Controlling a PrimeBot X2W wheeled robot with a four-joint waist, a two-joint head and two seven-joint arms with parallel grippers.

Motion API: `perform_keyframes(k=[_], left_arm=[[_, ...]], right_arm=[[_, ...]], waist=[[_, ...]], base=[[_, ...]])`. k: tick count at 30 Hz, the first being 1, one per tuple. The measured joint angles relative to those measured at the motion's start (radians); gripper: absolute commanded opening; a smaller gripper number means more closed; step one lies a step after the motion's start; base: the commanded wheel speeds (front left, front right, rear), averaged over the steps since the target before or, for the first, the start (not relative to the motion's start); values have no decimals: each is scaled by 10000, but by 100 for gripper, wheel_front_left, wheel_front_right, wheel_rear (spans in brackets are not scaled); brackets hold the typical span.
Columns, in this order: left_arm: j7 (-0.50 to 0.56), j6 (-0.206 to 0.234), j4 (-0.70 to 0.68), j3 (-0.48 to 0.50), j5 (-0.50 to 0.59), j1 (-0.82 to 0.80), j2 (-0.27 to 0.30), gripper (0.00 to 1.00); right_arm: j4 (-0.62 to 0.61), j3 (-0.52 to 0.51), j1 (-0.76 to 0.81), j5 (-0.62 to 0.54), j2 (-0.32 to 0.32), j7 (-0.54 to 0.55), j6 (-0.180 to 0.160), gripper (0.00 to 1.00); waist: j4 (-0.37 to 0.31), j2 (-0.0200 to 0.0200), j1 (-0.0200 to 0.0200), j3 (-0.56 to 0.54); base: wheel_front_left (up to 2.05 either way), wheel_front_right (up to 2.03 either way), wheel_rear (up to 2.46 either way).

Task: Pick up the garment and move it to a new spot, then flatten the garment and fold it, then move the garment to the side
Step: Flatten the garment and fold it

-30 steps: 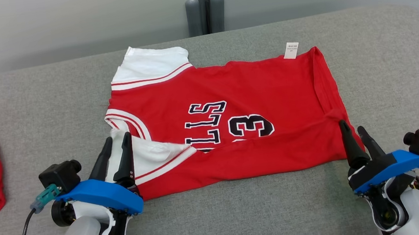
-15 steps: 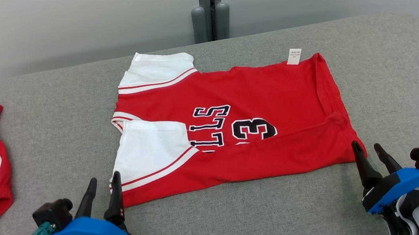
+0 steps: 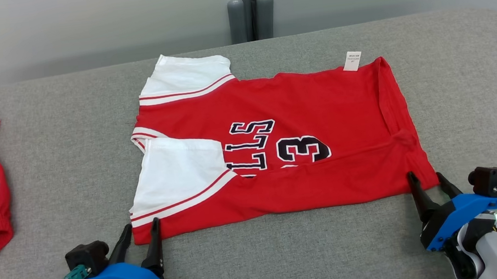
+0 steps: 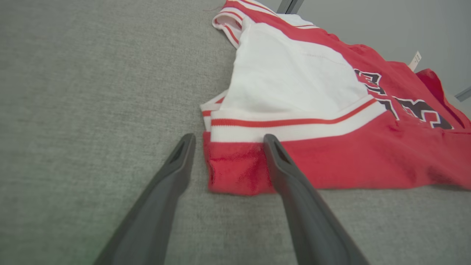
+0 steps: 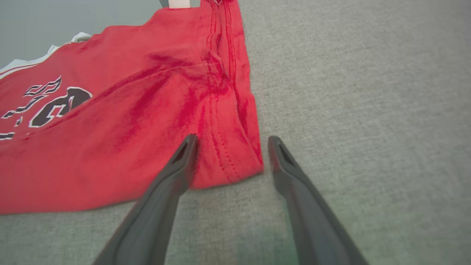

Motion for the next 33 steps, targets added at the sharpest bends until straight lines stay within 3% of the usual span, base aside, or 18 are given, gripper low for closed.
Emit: perform_keyframes(k=[6, 7, 8, 9, 18, 27, 33], left_arm=[[4, 0, 215, -426, -464, -385, -244, 96], [4, 0, 259, -522, -512, -425, -244, 49], [4, 0, 284, -606, -583, -459, -244, 33], [6, 0, 284, -639, -704, -484, -242, 0], [35, -40, -267, -347, -1024, -116, -107, 0], [36, -25, -1755, 623, -430, 1811, -96, 0], [36, 228, -2817, 1223, -98, 3270, -251, 0]], right_arm=[[765, 245, -445, 27, 119, -173, 0, 100], [865, 299, -505, 46, 134, -219, 0, 43], [932, 360, -539, 88, 144, -259, 0, 9], [991, 416, -563, 138, 157, -337, 0, 0], [911, 815, -270, 786, 134, -851, 0, 0], [-729, 1434, 1350, 1392, -36, -980, 0, 0], [-1758, 1336, 2545, 1611, -270, -993, 2, 0]], waist=[[44, 0, 0, 64], [49, 0, 0, 52], [52, 0, 0, 39], [55, 0, 0, 27], [223, 0, 1, -532], [329, 0, -1, -1188], [452, -1, -1, -1573]], base=[[0, 0, 0], [0, 0, 0], [0, 0, 0], [0, 0, 0], [0, 0, 0], [0, 0, 0], [0, 0, 0]])
